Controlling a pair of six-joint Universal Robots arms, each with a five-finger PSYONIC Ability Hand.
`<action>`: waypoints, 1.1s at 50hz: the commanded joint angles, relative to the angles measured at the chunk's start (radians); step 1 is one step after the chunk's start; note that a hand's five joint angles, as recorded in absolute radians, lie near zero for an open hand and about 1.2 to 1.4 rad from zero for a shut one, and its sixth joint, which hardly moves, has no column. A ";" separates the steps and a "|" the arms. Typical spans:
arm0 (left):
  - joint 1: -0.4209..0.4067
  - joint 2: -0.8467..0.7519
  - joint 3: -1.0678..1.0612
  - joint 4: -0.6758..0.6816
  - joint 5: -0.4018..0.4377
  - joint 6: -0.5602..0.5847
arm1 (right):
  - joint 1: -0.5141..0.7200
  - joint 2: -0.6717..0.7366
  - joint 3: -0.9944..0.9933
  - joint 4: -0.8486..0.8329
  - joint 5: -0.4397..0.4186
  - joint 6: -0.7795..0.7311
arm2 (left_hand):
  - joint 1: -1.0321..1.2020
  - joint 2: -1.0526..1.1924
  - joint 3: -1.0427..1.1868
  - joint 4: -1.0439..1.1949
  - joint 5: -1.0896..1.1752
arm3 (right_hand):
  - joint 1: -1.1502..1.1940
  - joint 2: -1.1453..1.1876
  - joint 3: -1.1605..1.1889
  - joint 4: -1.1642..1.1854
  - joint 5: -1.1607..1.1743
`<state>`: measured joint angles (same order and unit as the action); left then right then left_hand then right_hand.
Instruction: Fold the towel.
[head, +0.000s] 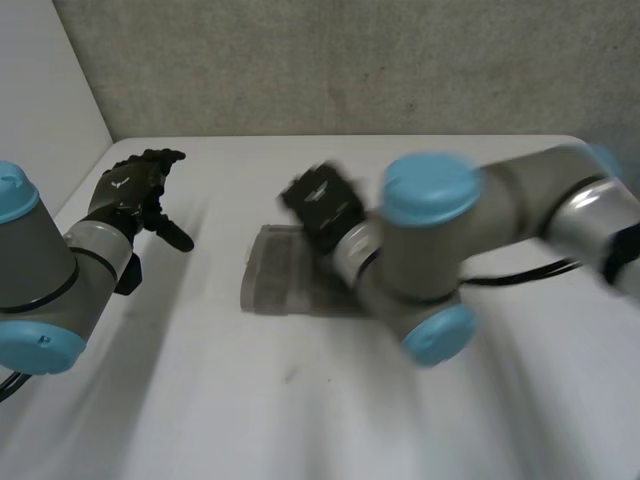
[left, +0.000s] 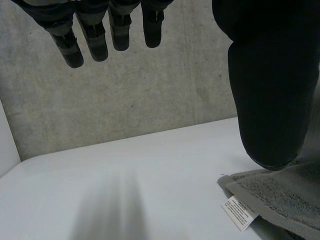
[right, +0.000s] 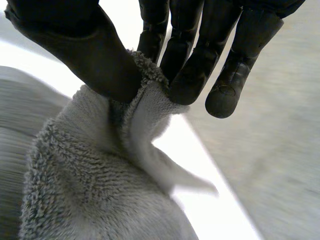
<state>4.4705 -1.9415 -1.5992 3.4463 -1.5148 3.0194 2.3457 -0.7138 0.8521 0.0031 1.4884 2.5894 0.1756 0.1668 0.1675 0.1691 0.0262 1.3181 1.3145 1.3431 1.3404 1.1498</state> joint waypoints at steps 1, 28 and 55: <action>-0.004 -0.002 -0.005 0.001 0.001 0.001 | 0.078 0.142 -0.125 0.114 0.009 -0.018 | 0.003 0.011 0.011 0.009 -0.022 | 0.035 0.039 0.010 0.013 0.029; -0.027 -0.005 -0.018 0.011 0.001 0.001 | -0.385 -0.257 0.636 -0.175 0.019 0.199 | 0.003 0.011 0.011 0.009 -0.022 | -0.780 -0.776 -0.805 -0.802 -0.786; -0.053 -0.002 -0.045 0.034 0.002 0.009 | -0.413 -0.277 0.748 -0.258 -0.105 0.308 | 0.003 0.011 0.011 0.009 -0.022 | -0.556 -0.553 -0.581 -0.579 -0.563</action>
<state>4.4255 -1.9437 -1.6418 3.4811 -1.5127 3.0271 1.9359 -1.0103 1.6043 -0.2270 1.3712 2.9040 0.1756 0.1668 0.1675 0.1679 0.0262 0.5469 0.5352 0.5398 0.5497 0.3889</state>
